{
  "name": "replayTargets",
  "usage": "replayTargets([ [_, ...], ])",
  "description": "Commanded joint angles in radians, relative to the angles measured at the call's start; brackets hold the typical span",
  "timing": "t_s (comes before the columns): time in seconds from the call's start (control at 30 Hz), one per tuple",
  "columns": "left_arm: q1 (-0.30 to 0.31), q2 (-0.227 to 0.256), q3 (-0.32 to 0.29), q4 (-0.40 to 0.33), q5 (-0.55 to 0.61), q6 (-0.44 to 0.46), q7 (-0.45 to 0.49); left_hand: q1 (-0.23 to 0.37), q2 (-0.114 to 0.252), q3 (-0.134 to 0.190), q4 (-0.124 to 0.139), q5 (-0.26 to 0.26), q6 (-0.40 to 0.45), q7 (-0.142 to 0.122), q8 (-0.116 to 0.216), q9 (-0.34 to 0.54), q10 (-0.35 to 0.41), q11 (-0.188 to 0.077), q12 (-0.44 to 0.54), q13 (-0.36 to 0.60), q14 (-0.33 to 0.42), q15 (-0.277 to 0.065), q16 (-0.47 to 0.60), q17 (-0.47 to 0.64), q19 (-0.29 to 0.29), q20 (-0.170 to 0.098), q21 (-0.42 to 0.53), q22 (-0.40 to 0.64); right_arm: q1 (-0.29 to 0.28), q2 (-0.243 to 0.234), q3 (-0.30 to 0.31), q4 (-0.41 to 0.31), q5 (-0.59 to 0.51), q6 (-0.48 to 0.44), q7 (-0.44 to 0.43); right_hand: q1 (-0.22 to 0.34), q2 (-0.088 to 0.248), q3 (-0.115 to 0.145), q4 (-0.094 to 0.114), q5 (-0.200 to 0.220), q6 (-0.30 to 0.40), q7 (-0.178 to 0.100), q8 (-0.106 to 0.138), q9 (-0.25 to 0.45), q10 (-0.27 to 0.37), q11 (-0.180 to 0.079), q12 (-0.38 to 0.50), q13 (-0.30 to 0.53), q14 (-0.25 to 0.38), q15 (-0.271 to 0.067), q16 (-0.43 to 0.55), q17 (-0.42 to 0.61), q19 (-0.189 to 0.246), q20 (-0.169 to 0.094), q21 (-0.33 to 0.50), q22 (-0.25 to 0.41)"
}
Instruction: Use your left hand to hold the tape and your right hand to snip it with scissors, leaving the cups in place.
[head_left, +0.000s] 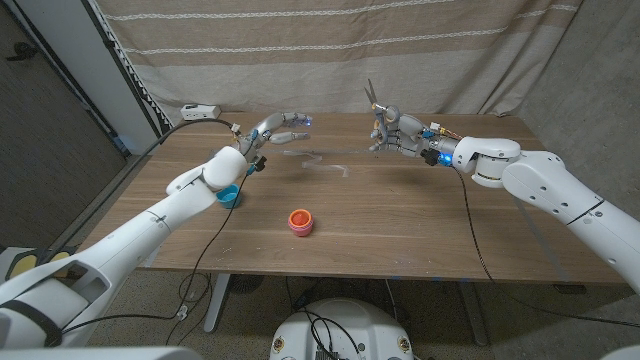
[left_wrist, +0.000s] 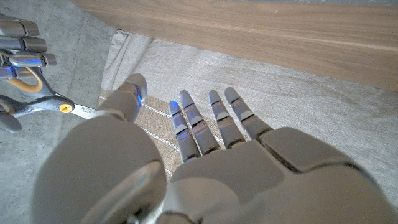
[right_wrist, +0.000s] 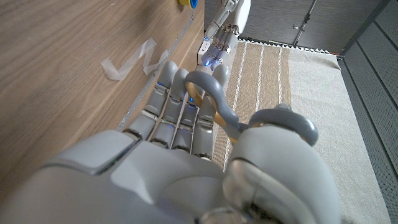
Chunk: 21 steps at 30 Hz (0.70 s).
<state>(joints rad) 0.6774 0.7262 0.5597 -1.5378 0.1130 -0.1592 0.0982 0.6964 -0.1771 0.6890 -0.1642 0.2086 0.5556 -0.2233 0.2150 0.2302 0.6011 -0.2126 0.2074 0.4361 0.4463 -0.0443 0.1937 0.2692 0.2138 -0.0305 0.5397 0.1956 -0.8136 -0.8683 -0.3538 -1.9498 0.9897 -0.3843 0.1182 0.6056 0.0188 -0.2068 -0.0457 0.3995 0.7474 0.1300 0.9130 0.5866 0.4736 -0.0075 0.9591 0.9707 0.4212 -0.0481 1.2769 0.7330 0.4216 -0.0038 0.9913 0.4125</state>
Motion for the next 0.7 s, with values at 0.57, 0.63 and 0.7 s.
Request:
replayTargets([
  [0.57,-0.037,0.022,0.063,-0.053,0.231,0.125,0.038,0.003,0.001,-0.012,-0.005,0.019,0.032,0.002,0.011,0.0,0.047,-0.002,0.009,-0.025,-0.012,-0.166,0.008,-0.008,0.004,-0.001,-0.007,-0.001,0.001,0.0,-0.001,0.002,0.002,-0.003,0.002,0.001,0.017,-0.003,-0.008,0.006,0.007,0.005,-0.007,0.008,0.006,-0.007,0.527,-0.004,-0.002,-0.063,0.01,-0.004,-0.003,-0.001,0.016,-0.011],
  [0.63,-0.039,0.023,0.072,-0.058,0.262,0.139,0.05,0.003,0.002,-0.012,-0.005,0.019,0.03,0.001,0.011,0.0,0.045,-0.002,0.008,-0.026,-0.012,-0.166,0.008,-0.009,0.005,0.0,-0.007,-0.001,0.002,0.0,-0.002,0.003,0.0,-0.001,0.004,0.001,0.017,-0.003,-0.008,0.006,0.007,0.004,-0.006,0.011,0.008,-0.005,0.525,-0.01,-0.002,-0.064,0.013,-0.001,-0.003,-0.001,0.017,-0.012],
  [0.7,-0.04,0.022,0.076,-0.059,0.275,0.145,0.054,0.003,0.002,-0.012,-0.004,0.019,0.03,0.001,0.01,0.0,0.044,-0.002,0.008,-0.026,-0.012,-0.166,0.008,-0.009,0.005,0.0,-0.007,-0.001,0.001,0.001,-0.002,0.005,-0.001,0.002,0.004,0.001,0.017,-0.003,-0.009,0.006,0.006,0.006,-0.008,0.01,0.006,-0.007,0.528,-0.008,-0.002,-0.064,0.013,-0.004,-0.003,-0.001,0.019,-0.014],
])
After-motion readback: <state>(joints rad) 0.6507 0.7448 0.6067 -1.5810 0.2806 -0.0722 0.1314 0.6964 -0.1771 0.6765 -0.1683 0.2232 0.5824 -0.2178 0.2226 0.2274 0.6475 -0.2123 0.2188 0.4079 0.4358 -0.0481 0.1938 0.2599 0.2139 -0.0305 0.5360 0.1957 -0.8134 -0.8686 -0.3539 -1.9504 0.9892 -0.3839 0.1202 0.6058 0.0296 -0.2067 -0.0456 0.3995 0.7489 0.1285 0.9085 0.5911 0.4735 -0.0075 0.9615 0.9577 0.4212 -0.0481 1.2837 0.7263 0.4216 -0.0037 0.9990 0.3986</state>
